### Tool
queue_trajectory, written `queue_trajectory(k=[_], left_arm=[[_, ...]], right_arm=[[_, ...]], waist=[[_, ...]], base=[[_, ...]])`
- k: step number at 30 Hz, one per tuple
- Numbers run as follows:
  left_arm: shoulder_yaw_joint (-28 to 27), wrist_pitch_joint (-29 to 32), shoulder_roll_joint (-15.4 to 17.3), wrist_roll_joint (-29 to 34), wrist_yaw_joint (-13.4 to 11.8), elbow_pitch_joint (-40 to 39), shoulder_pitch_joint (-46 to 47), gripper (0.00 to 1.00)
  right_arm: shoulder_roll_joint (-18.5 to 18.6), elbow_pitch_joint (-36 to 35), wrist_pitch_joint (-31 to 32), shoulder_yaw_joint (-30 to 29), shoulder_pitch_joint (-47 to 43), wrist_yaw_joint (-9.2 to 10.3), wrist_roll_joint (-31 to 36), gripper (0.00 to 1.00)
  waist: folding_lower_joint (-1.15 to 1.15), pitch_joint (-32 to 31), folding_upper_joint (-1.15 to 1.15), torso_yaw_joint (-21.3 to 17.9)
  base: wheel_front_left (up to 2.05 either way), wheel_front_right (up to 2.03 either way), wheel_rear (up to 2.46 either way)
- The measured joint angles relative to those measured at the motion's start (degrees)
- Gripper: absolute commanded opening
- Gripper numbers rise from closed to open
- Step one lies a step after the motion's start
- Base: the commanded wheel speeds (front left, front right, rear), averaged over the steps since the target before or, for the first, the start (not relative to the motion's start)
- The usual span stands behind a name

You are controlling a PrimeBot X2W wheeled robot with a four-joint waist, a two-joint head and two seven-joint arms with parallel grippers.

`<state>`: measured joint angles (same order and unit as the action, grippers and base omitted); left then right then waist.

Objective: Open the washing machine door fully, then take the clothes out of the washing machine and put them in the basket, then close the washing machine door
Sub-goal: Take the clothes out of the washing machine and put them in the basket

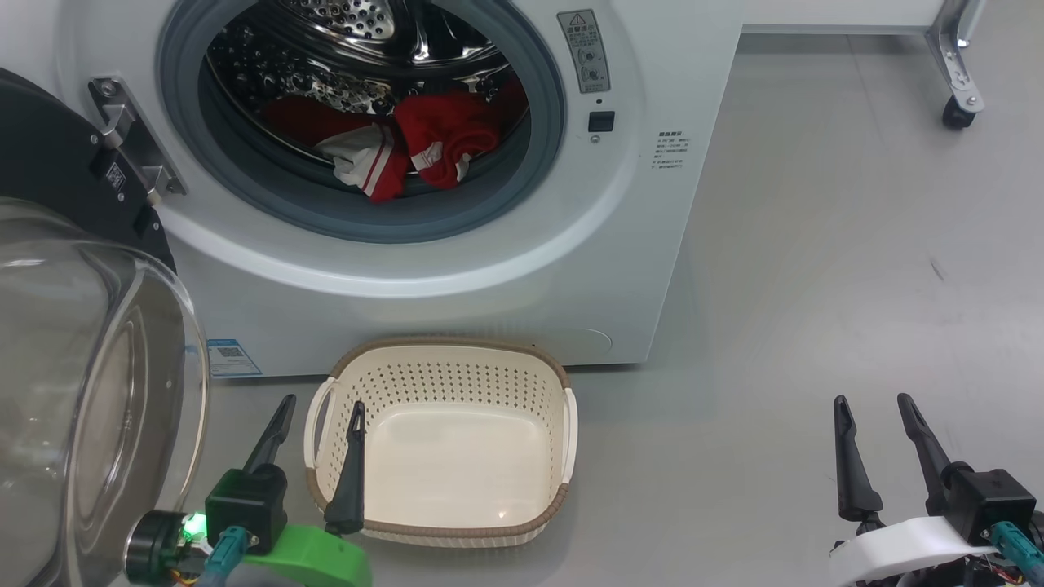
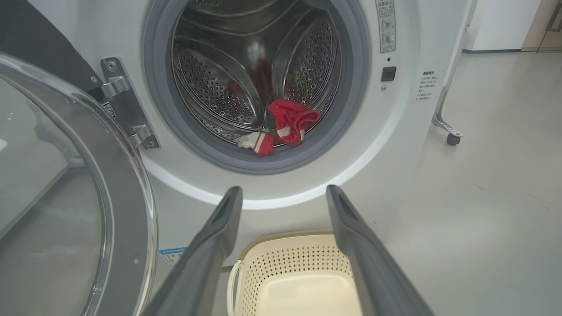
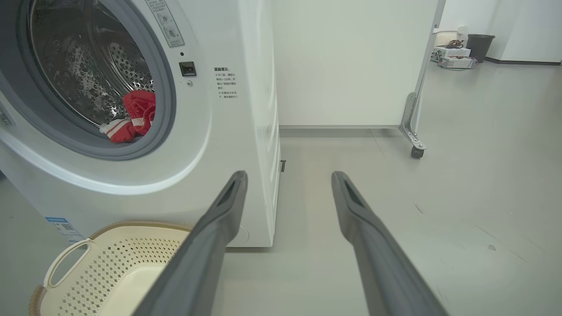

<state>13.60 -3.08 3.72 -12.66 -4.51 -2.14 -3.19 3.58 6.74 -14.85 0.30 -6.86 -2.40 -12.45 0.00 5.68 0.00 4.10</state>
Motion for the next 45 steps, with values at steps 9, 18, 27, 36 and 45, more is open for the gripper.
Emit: queue_trajectory(k=[9,18,27,36,45], left_arm=[[-0.01,-0.01,-0.01,0.09,-0.33,-0.20,0.00,1.00],[-0.23,-0.01,-0.02,0.09,-0.57,-0.14,0.00,1.00],[-0.29,0.00,-0.03,0.14,-0.82,0.13,0.00,1.00],[-0.44,-0.02,-0.11,0.14,-1.00,0.10,0.01,1.00],[0.27,0.00,-0.26,-0.05,-0.25,0.08,1.54,1.00]], right_arm=[[-0.02,-0.02,0.00,-0.19,0.02,-0.05,0.47,1.00],[-0.04,0.01,0.00,-0.19,0.51,-0.07,1.07,1.00],[-0.07,0.05,0.00,-0.19,0.51,-0.40,1.08,1.00],[-0.07,0.05,0.00,-0.26,0.51,-0.52,1.09,1.00],[-0.09,-0.78,0.00,0.34,0.66,-1.05,1.52,1.00]], waist=[[0.00,0.47,0.00,0.19],[0.00,0.42,0.00,0.21],[0.00,0.25,0.00,0.14],[0.00,0.37,0.00,0.46],[0.00,2.78,0.00,0.08]], base=[[0.69,-0.69,0.00],[0.31,-0.31,0.00],[0.02,-0.02,0.00],[0.00,0.00,0.00],[0.00,0.00,0.00]])
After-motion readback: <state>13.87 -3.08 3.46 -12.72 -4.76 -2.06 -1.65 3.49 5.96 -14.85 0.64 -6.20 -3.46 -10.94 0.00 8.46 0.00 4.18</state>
